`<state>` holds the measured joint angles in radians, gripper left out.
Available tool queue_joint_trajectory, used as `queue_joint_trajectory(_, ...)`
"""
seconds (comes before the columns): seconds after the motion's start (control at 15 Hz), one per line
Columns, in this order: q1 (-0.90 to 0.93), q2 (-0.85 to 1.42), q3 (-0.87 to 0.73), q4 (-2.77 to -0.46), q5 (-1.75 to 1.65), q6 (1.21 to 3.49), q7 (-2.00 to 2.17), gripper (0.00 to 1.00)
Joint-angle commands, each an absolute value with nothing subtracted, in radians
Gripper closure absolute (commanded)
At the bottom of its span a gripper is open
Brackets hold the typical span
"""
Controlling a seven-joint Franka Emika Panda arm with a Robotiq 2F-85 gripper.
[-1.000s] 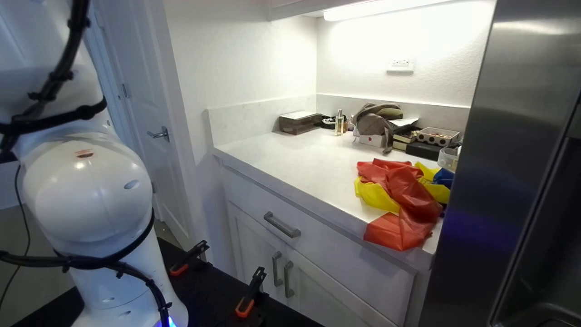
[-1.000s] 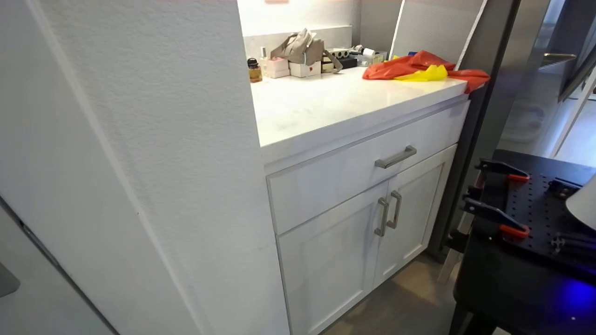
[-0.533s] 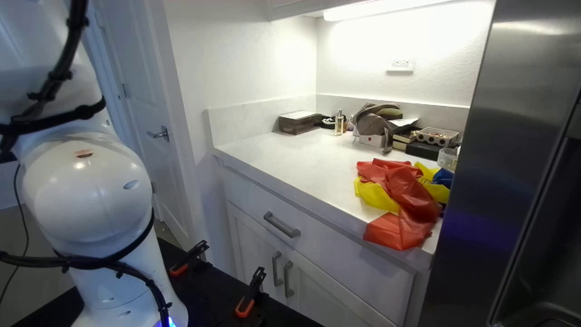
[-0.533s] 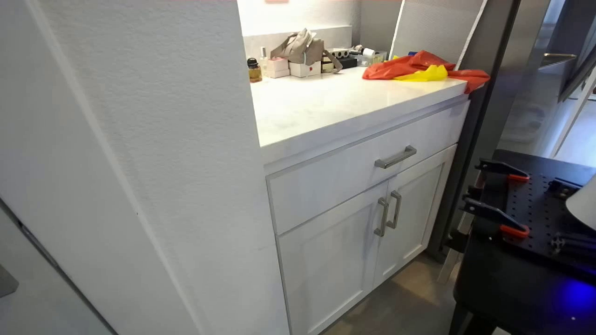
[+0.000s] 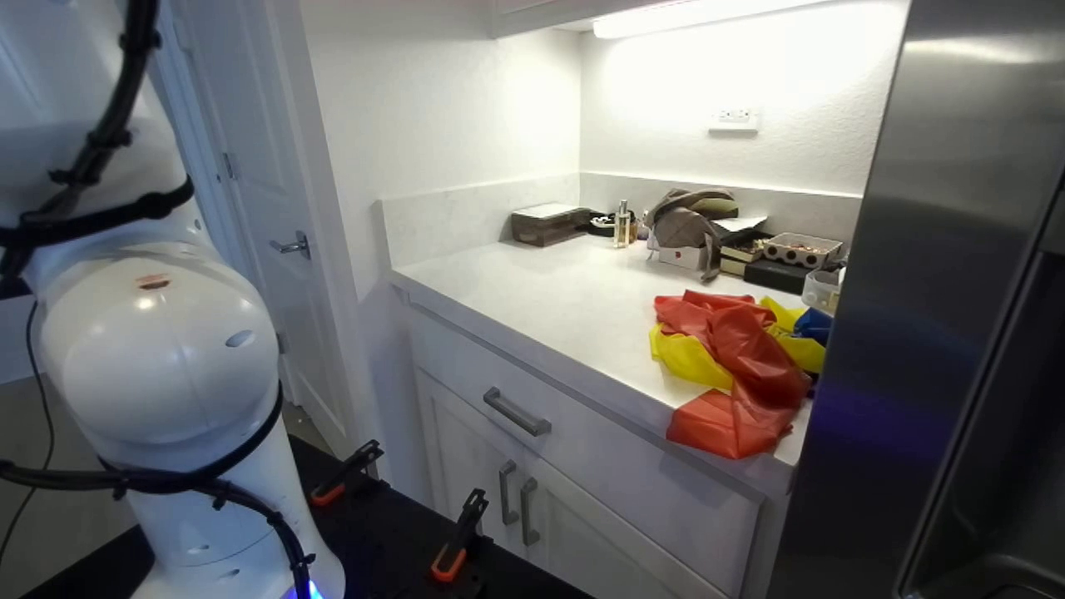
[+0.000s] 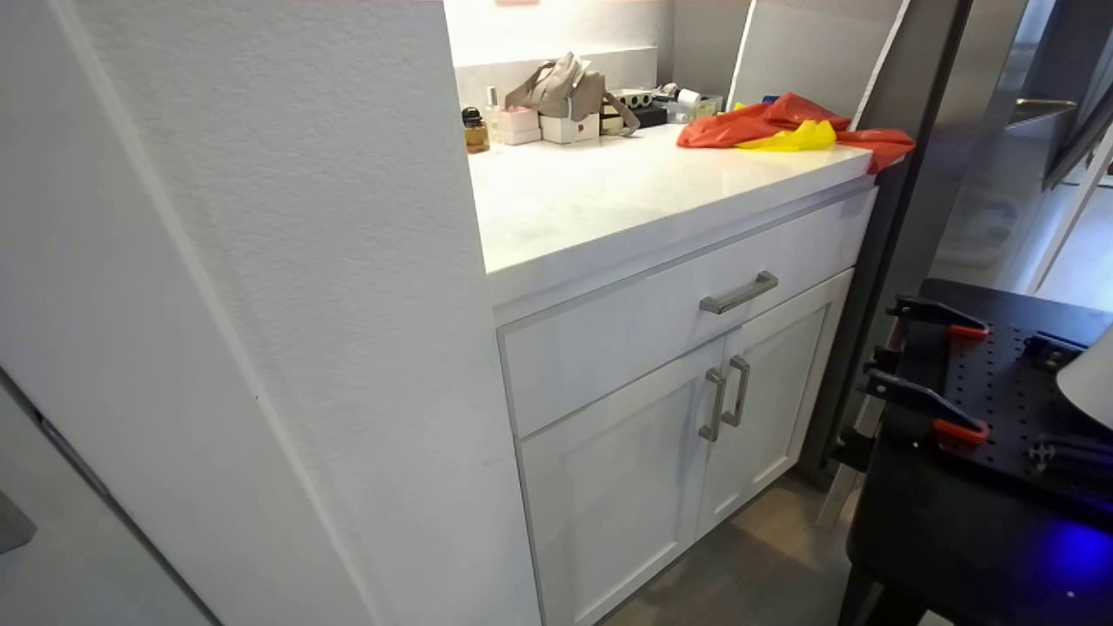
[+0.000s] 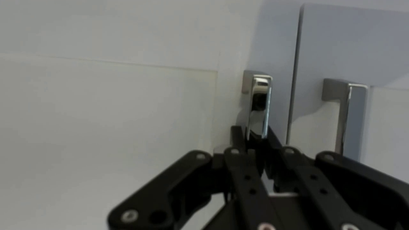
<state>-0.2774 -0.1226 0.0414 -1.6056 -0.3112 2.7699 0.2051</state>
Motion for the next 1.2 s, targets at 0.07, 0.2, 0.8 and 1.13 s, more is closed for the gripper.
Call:
queue_joint_trajectory(0.07,-0.191,-0.187,-0.006,-1.648,-0.216,2.672,0.098,0.96)
queue_joint_trajectory(0.2,-0.169,-0.223,-0.023,-1.672,-0.201,2.631,0.08,0.96)
queue_joint_trajectory(0.8,-0.155,-0.337,-0.025,-1.743,-0.223,2.44,0.076,0.96)
queue_joint_trajectory(1.13,-0.143,-0.369,-0.039,-1.738,-0.198,2.326,0.04,0.96)
